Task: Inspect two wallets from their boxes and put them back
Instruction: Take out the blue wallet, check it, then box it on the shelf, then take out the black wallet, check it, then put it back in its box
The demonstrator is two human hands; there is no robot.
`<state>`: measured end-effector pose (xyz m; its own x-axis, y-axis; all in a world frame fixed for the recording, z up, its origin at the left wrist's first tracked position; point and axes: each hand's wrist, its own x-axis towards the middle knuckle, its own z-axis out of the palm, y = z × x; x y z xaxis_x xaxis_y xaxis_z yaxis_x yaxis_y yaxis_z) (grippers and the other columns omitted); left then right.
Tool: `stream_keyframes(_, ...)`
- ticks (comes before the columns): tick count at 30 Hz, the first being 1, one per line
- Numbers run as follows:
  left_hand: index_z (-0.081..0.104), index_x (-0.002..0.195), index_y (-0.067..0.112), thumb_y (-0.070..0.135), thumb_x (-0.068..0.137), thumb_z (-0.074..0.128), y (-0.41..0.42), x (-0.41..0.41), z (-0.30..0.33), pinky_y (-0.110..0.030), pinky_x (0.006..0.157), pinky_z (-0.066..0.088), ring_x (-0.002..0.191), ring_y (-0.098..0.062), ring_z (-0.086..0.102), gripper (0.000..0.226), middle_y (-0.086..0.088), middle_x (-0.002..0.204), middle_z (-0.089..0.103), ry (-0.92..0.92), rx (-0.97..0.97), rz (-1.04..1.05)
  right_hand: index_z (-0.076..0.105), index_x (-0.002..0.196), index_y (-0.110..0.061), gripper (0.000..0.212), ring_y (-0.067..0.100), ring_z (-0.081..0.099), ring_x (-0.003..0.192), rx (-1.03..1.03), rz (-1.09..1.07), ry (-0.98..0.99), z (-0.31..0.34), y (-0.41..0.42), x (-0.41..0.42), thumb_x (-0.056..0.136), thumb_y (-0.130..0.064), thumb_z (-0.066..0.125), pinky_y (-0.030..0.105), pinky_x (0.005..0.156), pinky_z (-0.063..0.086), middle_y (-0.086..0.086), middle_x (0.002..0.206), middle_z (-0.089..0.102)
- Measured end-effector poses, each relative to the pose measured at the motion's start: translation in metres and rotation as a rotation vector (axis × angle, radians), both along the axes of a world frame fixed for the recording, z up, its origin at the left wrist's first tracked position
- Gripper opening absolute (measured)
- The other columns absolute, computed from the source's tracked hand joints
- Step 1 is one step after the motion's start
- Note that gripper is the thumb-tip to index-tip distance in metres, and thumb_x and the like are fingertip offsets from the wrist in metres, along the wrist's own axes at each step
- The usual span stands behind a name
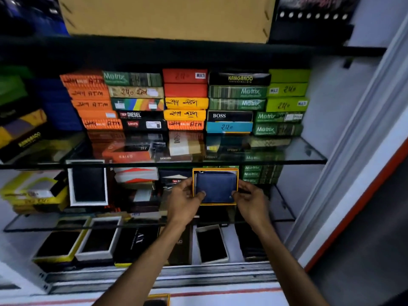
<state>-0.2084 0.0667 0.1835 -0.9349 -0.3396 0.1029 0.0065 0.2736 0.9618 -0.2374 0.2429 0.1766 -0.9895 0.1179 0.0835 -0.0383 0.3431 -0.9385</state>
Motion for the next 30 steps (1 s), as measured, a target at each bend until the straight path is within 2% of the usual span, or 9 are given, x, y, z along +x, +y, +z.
stream_keyframes(3,0.062,0.120,0.021,0.004,0.076,0.071,0.002,-0.018,-0.003,-0.009,0.075,0.053,0.087,-0.004,0.068,0.048,0.004,0.103,0.073,-0.013,-0.007,-0.064,0.062,0.130,-0.016,0.044,0.009,0.066,0.082,0.038,-0.009,-0.030,-0.002,0.000,-0.018,0.088,-0.009,0.066,0.011,0.070,0.055,0.009,0.106,0.077)
stream_keyframes(7,0.057,0.128,0.016,0.001,0.078,0.068,-0.003,-0.021,-0.003,-0.011,0.075,0.051,0.081,0.010,0.065,0.053,0.009,0.101,0.071,-0.022,0.019,-0.118,0.061,0.132,-0.017,0.047,0.016,0.069,0.096,0.045,0.026,-0.043,-0.006,0.004,-0.023,0.086,-0.009,0.068,0.038,0.093,0.057,0.003,0.103,0.073)
stream_keyframes(11,0.059,0.125,0.014,0.002,0.077,0.071,-0.022,0.010,-0.008,-0.013,0.077,0.052,0.086,0.001,0.060,0.051,0.010,0.102,0.067,-0.010,0.037,-0.022,0.060,0.130,-0.010,0.045,0.016,0.065,0.098,-0.070,-0.013,0.113,-0.010,-0.006,0.016,0.086,0.002,0.064,0.027,0.086,0.053,0.009,0.115,0.067)
stream_keyframes(14,0.068,0.106,0.019,0.004,0.078,0.071,-0.048,0.064,-0.029,-0.009,0.069,0.050,0.081,-0.004,0.065,0.031,0.004,0.095,0.073,-0.016,-0.001,0.058,0.069,0.111,-0.021,0.036,0.006,0.069,0.087,-0.041,-0.002,0.214,-0.028,-0.025,0.072,0.085,0.001,0.062,0.014,0.079,0.053,-0.001,0.101,0.071)
stream_keyframes(17,0.071,0.094,0.023,0.008,0.081,0.070,-0.078,0.123,-0.069,-0.020,0.068,0.056,0.078,-0.004,0.068,0.020,0.006,0.089,0.075,-0.146,-0.070,0.108,0.074,0.096,-0.021,0.026,0.006,0.070,0.080,0.072,0.178,0.091,-0.071,-0.055,0.115,0.084,0.000,0.063,0.007,0.067,0.050,-0.008,0.090,0.075)
stream_keyframes(20,0.071,0.094,0.020,0.013,0.079,0.073,-0.105,0.170,-0.116,-0.028,0.076,0.057,0.087,-0.007,0.070,0.017,0.007,0.092,0.074,-0.366,-0.144,0.164,0.077,0.093,-0.019,0.017,0.000,0.069,0.071,0.204,0.385,-0.121,-0.128,-0.087,0.146,0.084,-0.009,0.067,0.016,0.066,0.053,-0.008,0.093,0.077)
stream_keyframes(22,0.068,0.100,0.017,0.018,0.076,0.076,-0.118,0.196,-0.141,-0.025,0.079,0.054,0.097,-0.017,0.069,0.025,0.001,0.099,0.072,-0.543,-0.119,0.174,0.076,0.099,-0.018,0.018,0.011,0.072,0.076,0.303,0.455,-0.241,-0.152,-0.106,0.160,0.085,-0.018,0.065,0.026,0.076,0.056,-0.004,0.099,0.077)
stream_keyframes(26,0.053,0.125,0.018,0.043,0.060,0.070,-0.133,0.224,-0.165,-0.041,0.094,0.052,0.110,-0.029,0.061,0.072,-0.010,0.125,0.061,-0.804,-0.079,0.120,0.070,0.108,-0.012,0.027,0.025,0.065,0.108,0.620,0.598,-0.362,-0.167,-0.134,0.169,0.091,-0.028,0.057,0.030,0.090,0.049,0.008,0.112,0.072)
stream_keyframes(30,0.049,0.130,0.011,0.027,0.047,0.079,-0.135,0.230,-0.175,-0.036,0.094,0.050,0.116,-0.031,0.058,0.089,-0.016,0.131,0.061,-0.809,-0.039,0.089,0.066,0.109,-0.006,0.036,0.030,0.061,0.113,0.695,0.555,-0.486,-0.174,-0.152,0.166,0.085,-0.032,0.059,0.033,0.090,0.052,0.013,0.115,0.067)
